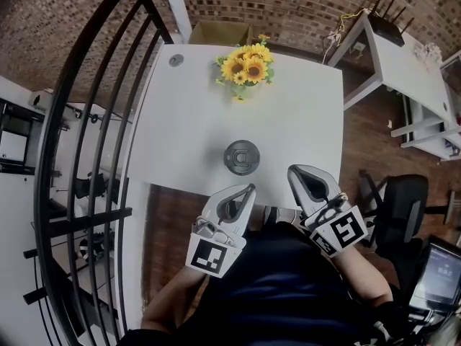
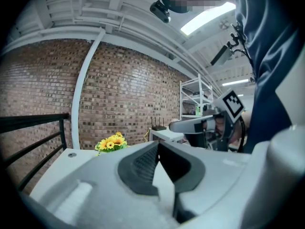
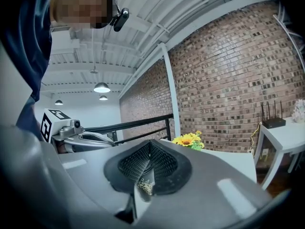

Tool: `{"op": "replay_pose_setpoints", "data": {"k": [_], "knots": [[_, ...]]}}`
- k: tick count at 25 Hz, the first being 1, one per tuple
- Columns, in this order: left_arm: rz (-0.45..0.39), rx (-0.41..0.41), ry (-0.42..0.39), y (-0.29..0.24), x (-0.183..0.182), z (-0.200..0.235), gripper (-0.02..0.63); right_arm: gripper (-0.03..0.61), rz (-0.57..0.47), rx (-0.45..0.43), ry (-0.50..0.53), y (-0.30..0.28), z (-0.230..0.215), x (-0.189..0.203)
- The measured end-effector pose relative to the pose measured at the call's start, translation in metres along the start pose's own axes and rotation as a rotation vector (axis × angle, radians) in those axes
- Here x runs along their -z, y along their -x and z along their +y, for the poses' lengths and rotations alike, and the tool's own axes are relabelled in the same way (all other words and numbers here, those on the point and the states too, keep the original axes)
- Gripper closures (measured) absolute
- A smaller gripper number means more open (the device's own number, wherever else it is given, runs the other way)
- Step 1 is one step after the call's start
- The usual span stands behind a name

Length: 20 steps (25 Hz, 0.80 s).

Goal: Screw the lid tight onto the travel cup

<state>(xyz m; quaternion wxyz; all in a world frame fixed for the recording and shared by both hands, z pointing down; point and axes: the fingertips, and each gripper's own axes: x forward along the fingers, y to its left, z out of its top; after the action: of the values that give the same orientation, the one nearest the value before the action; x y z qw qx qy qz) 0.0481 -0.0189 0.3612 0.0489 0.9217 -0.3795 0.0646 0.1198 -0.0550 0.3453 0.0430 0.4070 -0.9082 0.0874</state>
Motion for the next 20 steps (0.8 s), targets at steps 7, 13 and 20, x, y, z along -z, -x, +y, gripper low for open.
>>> {"op": "replay_pose_setpoints", "data": {"k": [7, 13, 20], "knots": [[-0.006, 0.006, -0.008, -0.0027, 0.0017, 0.0002, 0.61, 0.568, -0.008, 0.01, -0.001, 0.0017, -0.0028, 0.0007], [0.003, 0.005, 0.007, -0.0013, 0.0008, 0.0002, 0.609, 0.568, -0.007, 0.011, 0.007, 0.0027, -0.0001, -0.0017], [0.003, 0.005, 0.005, -0.0025, 0.0037, -0.0021, 0.609, 0.568, 0.001, 0.004, 0.013, 0.0038, 0.0003, 0.0022]]}}
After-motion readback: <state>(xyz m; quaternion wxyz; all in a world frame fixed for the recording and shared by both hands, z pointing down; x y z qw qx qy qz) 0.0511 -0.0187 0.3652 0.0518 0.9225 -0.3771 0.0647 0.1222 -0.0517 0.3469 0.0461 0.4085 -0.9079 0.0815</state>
